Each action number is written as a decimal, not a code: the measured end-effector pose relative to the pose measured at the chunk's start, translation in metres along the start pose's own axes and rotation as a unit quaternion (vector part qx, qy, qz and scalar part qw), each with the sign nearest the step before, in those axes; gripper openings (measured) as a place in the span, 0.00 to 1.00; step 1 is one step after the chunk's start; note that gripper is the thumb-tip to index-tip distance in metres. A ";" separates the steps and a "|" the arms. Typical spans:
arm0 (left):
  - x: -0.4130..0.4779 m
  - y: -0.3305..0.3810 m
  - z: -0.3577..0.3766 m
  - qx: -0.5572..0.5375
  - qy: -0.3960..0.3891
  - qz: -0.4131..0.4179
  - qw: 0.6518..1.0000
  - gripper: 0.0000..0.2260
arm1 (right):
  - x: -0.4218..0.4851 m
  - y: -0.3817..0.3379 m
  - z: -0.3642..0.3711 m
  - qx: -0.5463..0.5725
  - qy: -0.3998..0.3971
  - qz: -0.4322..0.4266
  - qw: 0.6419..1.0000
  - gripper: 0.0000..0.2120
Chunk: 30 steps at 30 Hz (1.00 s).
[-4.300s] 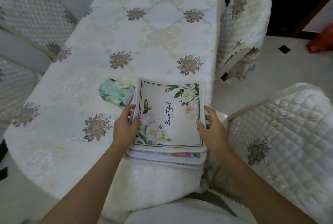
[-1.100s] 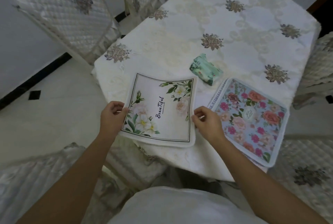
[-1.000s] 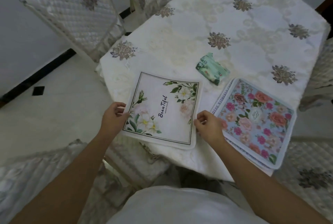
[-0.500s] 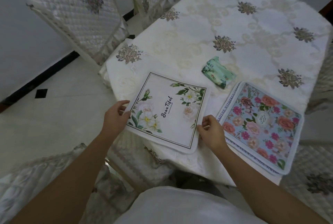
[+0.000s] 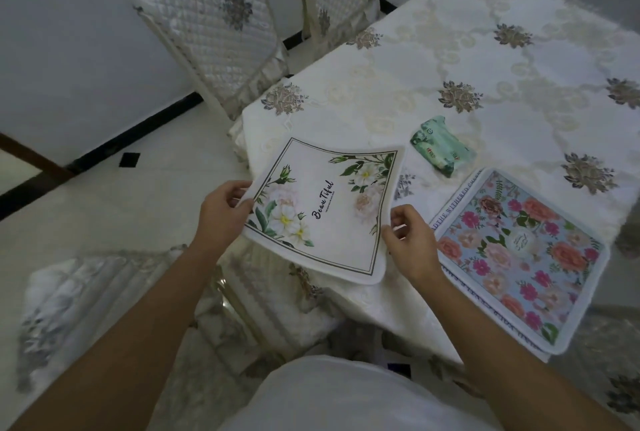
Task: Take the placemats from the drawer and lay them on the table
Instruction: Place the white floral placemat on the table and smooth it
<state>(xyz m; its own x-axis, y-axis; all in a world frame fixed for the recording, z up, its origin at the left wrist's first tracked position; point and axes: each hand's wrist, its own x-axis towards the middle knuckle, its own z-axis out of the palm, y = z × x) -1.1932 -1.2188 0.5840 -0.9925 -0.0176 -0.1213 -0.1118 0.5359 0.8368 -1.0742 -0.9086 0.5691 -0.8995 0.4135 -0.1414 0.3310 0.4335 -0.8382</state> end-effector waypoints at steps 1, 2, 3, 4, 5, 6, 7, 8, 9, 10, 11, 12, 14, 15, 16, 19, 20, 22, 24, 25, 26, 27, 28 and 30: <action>-0.012 0.004 -0.010 -0.008 0.016 0.002 1.000 0.12 | -0.002 -0.006 0.002 0.005 -0.008 -0.016 1.000 0.07; -0.024 0.007 -0.021 -0.016 0.035 0.003 0.999 0.12 | -0.004 -0.013 0.005 0.010 -0.020 -0.032 0.999 0.07; -0.037 0.010 -0.033 -0.020 0.056 0.003 0.998 0.12 | -0.007 -0.020 0.008 0.015 -0.034 -0.048 0.998 0.07; -0.052 0.011 -0.047 -0.021 0.080 -0.002 0.997 0.12 | -0.011 -0.027 0.012 0.021 -0.049 -0.064 0.997 0.08; -0.067 0.011 -0.062 -0.022 0.108 -0.009 0.994 0.12 | -0.015 -0.035 0.017 0.028 -0.063 -0.083 0.994 0.08; -0.082 0.010 -0.078 -0.025 0.137 -0.017 0.990 0.12 | -0.020 -0.044 0.021 0.036 -0.077 -0.103 0.991 0.09; -0.098 0.008 -0.095 -0.028 0.164 -0.024 0.986 0.13 | -0.026 -0.053 0.025 0.045 -0.092 -0.124 0.987 0.10; -0.114 0.007 -0.112 -0.031 0.188 -0.029 0.981 0.13 | -0.032 -0.063 0.030 0.056 -0.108 -0.143 0.982 0.10; -0.131 0.006 -0.127 -0.032 0.208 -0.034 0.977 0.14 | -0.040 -0.075 0.036 0.064 -0.123 -0.160 0.977 0.10; -0.148 0.005 -0.142 -0.035 0.227 -0.039 0.972 0.14 | -0.049 -0.087 0.042 0.070 -0.137 -0.177 0.972 0.10; -0.166 0.005 -0.156 -0.038 0.246 -0.043 0.968 0.14 | -0.060 -0.100 0.048 0.076 -0.149 -0.193 0.967 0.10; -0.184 0.005 -0.169 -0.042 0.263 -0.043 0.963 0.13 | -0.071 -0.113 0.055 0.084 -0.158 -0.206 0.962 0.10; -0.219 0.001 -0.193 -0.051 0.296 -0.043 0.953 0.13 | -0.096 -0.137 0.067 0.102 -0.171 -0.228 0.953 0.09; -0.236 -0.003 -0.205 -0.061 0.308 -0.043 0.948 0.12 | -0.110 -0.149 0.074 0.112 -0.177 -0.239 0.948 0.08; -0.253 -0.008 -0.217 -0.074 0.319 -0.041 0.944 0.12 | -0.124 -0.160 0.080 0.121 -0.183 -0.251 0.943 0.08; -0.300 -0.029 -0.251 -0.112 0.357 -0.034 0.927 0.13 | -0.167 -0.189 0.102 0.132 -0.198 -0.285 0.928 0.06; -0.316 -0.038 -0.263 -0.120 0.369 -0.030 0.921 0.13 | -0.181 -0.199 0.111 0.134 -0.202 -0.294 0.924 0.06; -0.347 -0.061 -0.292 -0.137 0.385 -0.024 0.912 0.13 | -0.212 -0.219 0.134 0.133 -0.210 -0.311 0.917 0.06; -0.378 -0.088 -0.325 -0.164 0.398 -0.027 0.902 0.14 | -0.248 -0.239 0.163 0.136 -0.218 -0.332 0.908 0.06; -0.393 -0.103 -0.342 -0.175 0.402 -0.033 0.898 0.14 | -0.267 -0.248 0.180 0.139 -0.221 -0.336 0.905 0.07; -0.408 -0.118 -0.358 -0.183 0.405 -0.040 0.895 0.15 | -0.287 -0.256 0.199 0.141 -0.225 -0.333 0.905 0.07; -0.422 -0.133 -0.374 -0.189 0.409 -0.047 0.892 0.15 | -0.307 -0.263 0.218 0.143 -0.231 -0.329 0.905 0.07; -0.436 -0.149 -0.388 -0.191 0.411 -0.056 0.890 0.14 | -0.326 -0.268 0.237 0.146 -0.240 -0.323 0.904 0.07; -0.458 -0.177 -0.412 -0.192 0.412 -0.076 0.888 0.14 | -0.358 -0.273 0.271 0.143 -0.255 -0.317 0.902 0.06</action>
<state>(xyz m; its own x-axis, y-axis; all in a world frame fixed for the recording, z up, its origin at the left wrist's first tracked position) -0.7400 -1.6536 0.7118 -0.6470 -0.7609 0.0504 -0.1005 0.1506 0.9835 -0.9198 -1.3921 0.7058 -0.9208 -0.2990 0.2506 -0.3170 0.1990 -0.9273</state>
